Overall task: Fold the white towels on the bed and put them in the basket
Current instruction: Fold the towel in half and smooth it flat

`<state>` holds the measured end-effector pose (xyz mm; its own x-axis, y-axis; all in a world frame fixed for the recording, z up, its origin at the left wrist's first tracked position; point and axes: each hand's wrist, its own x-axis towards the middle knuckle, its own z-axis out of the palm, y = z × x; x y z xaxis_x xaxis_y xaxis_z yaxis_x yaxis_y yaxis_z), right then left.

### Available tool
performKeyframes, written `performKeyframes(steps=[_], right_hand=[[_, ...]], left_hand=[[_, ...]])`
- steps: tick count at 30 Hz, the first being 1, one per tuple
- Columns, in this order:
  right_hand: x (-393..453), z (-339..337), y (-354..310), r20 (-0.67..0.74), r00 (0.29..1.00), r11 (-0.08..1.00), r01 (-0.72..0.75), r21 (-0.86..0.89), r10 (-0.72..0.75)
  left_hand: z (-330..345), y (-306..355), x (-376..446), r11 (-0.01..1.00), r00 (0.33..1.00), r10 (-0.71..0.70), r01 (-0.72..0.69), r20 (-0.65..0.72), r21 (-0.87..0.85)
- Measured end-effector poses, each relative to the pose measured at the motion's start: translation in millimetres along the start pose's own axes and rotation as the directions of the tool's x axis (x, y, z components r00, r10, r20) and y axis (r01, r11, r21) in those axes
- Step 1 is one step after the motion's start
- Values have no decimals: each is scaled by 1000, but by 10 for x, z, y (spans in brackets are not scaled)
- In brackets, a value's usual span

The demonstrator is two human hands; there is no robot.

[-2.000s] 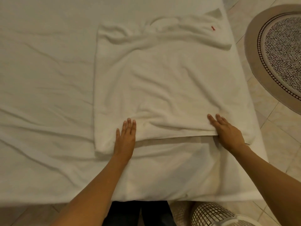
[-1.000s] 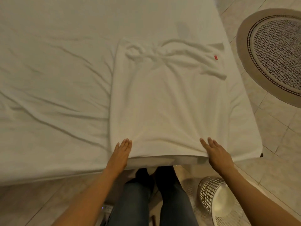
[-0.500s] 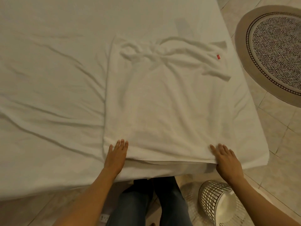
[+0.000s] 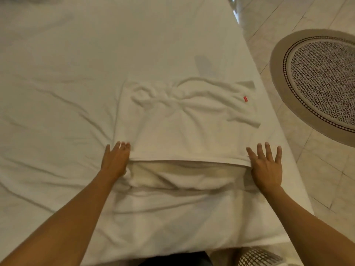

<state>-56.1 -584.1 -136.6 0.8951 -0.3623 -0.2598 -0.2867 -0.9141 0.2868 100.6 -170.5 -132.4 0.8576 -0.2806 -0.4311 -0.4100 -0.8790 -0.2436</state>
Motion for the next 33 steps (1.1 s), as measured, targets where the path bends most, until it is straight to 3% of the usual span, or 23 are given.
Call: performKeyframes(steps=[3,7,13,19,26,30,33], right_hand=[[584,-200,91,-113,993,999,38,-24,-40],[1281,-416,123,-202,979,999,35,-22,-39],[2102,-554,32,-224,975,1000,-1,-26,-5],[2808,-661,-63,-208,978,998,-11,-54,-1],[3522,-762,-215,-274,959,997,-75,25,79],[3597,-534,-533,-315,942,984,-61,166,112],[3480,-259,-885,-266,964,967,94,237,-29]], left_hand=[[-282,-57,461,1000,995,-7,10,-96,25],[-531,-54,989,990,980,-102,84,-170,-113],[-779,-119,1652,954,967,-233,208,-99,-215],[-1015,-248,2393,957,945,-274,252,-176,-141],[-1276,-220,3205,903,865,-415,356,-281,-240],[-1069,106,3356,939,841,-340,275,-420,-208],[-672,515,3272,944,927,-154,37,-341,-328]])
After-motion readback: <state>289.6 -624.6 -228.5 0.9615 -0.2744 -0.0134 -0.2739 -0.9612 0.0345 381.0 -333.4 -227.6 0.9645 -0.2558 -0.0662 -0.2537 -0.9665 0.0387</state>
